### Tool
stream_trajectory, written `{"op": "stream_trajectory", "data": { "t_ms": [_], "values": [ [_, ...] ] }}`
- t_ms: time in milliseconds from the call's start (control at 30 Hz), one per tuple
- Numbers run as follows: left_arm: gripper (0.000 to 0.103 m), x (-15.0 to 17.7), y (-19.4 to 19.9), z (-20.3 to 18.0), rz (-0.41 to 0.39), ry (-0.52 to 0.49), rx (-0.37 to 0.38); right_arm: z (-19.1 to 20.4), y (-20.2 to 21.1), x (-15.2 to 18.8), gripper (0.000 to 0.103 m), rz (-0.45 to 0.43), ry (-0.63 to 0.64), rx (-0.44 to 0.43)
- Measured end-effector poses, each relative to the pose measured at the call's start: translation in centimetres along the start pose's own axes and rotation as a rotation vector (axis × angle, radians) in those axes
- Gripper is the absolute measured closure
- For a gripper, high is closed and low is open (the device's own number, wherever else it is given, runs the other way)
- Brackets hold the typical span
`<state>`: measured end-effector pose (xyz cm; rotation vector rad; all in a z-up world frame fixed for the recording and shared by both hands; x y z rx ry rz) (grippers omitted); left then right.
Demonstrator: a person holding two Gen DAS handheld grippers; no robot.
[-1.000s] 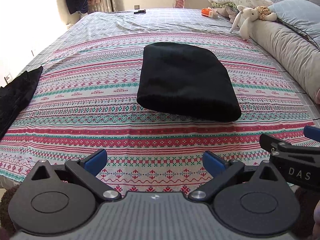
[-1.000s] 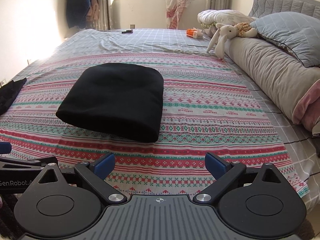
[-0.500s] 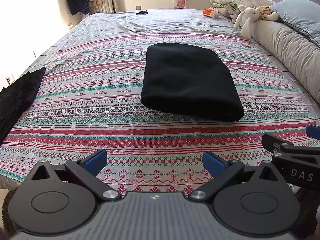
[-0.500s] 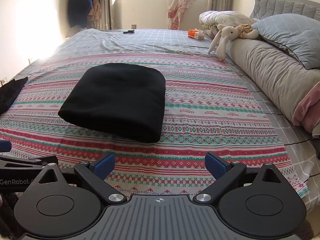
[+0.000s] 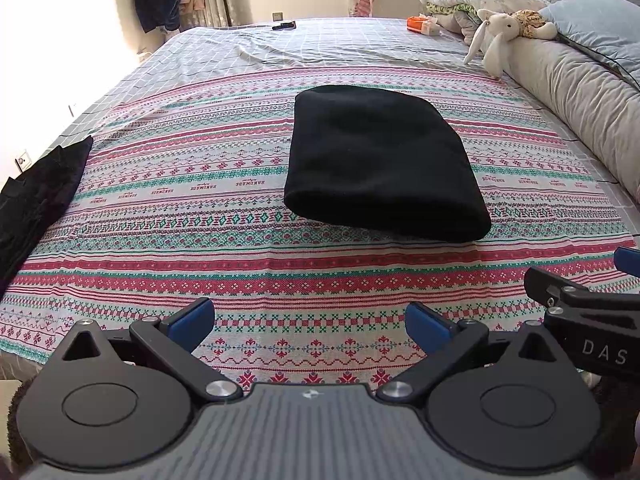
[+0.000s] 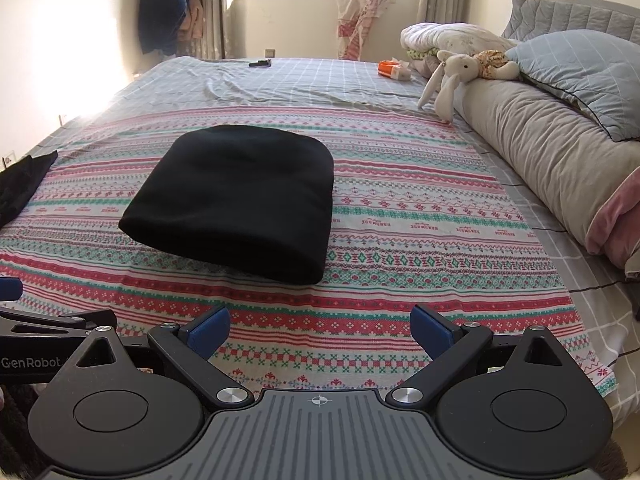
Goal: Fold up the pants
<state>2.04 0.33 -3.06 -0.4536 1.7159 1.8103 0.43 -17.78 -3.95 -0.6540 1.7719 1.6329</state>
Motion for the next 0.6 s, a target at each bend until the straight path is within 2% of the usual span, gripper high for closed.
{"op": "stream_trajectory", "data": {
  "t_ms": [600],
  "values": [
    [0.000,0.1,-1.8,-0.1,0.041,0.004,0.009,-0.2,-1.7,0.4,0.005,0.025,-0.018,-0.009]
  ]
}}
Point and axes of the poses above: each gripper's, at about its wrist camera, not at the fingertips, and y roughly against the way its jaws point, z to its left, x to its underside, the point moved 2 cm from there along -y, roughly the way its jaws point, and after that the axes turned 1 degree about z, right-handed, at the moved point
